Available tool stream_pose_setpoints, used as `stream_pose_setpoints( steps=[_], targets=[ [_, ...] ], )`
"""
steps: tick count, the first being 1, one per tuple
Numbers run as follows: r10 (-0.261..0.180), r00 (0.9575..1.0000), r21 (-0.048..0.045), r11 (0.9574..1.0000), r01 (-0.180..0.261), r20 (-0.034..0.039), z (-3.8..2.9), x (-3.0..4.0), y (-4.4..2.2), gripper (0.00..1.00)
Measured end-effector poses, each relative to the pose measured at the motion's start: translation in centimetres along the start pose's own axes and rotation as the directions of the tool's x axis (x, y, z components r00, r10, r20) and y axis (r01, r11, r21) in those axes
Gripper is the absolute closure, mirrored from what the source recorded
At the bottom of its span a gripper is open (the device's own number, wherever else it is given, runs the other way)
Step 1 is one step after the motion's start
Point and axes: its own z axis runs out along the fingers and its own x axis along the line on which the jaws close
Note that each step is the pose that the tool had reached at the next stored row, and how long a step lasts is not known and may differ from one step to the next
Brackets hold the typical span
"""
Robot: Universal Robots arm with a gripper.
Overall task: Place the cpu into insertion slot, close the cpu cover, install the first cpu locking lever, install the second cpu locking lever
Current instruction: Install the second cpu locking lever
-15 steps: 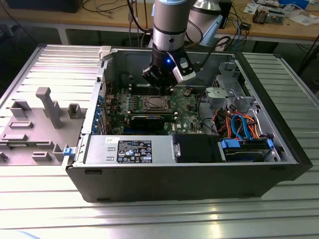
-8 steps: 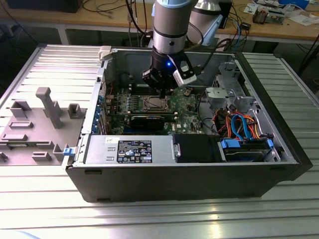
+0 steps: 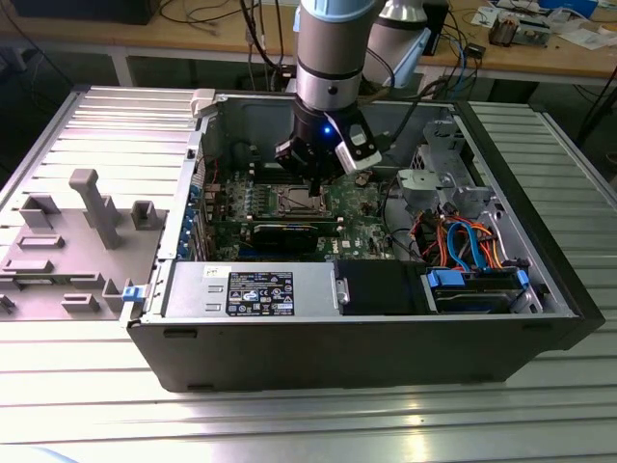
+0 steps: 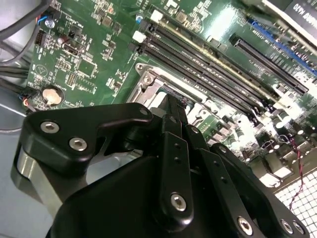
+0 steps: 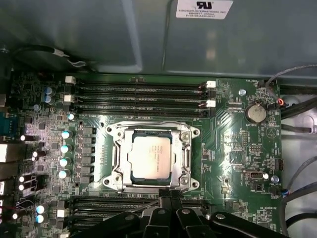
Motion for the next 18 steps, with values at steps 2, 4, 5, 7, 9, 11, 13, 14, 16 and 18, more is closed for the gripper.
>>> stream_pose_setpoints(
  steps=[2,4,5,7,9,11,13,14,16,18],
  targets=[
    [-0.001,1.0000,0.0000,1.0000,0.001,-0.0001,0.07,0.13,-0.21,0.89],
    [-0.002,1.0000,-0.0001,1.0000,0.002,-0.0001,0.10,0.31,-0.27,0.89],
    [-0.002,1.0000,-0.0001,1.0000,0.002,-0.0001,0.10,0.41,-0.29,0.89],
    [-0.002,1.0000,0.0000,1.0000,0.002,-0.0002,0.09,0.68,-0.32,0.89],
    [-0.002,1.0000,0.0000,1.0000,0.002,-0.0003,0.07,0.81,-0.50,0.89],
    [-0.002,1.0000,-0.0002,1.0000,0.002,-0.0001,0.07,0.83,-0.59,0.89],
    [-0.003,1.0000,-0.0001,1.0000,0.003,-0.0002,0.07,0.82,-0.60,0.89],
    [-0.003,1.0000,-0.0001,1.0000,0.003,-0.0002,0.07,0.83,-0.60,0.89],
    [-0.003,1.0000,-0.0001,1.0000,0.003,-0.0002,0.07,0.82,-0.62,0.89],
    [-0.003,1.0000,-0.0001,1.0000,0.003,-0.0002,0.06,0.83,-0.62,0.89]
  ],
)
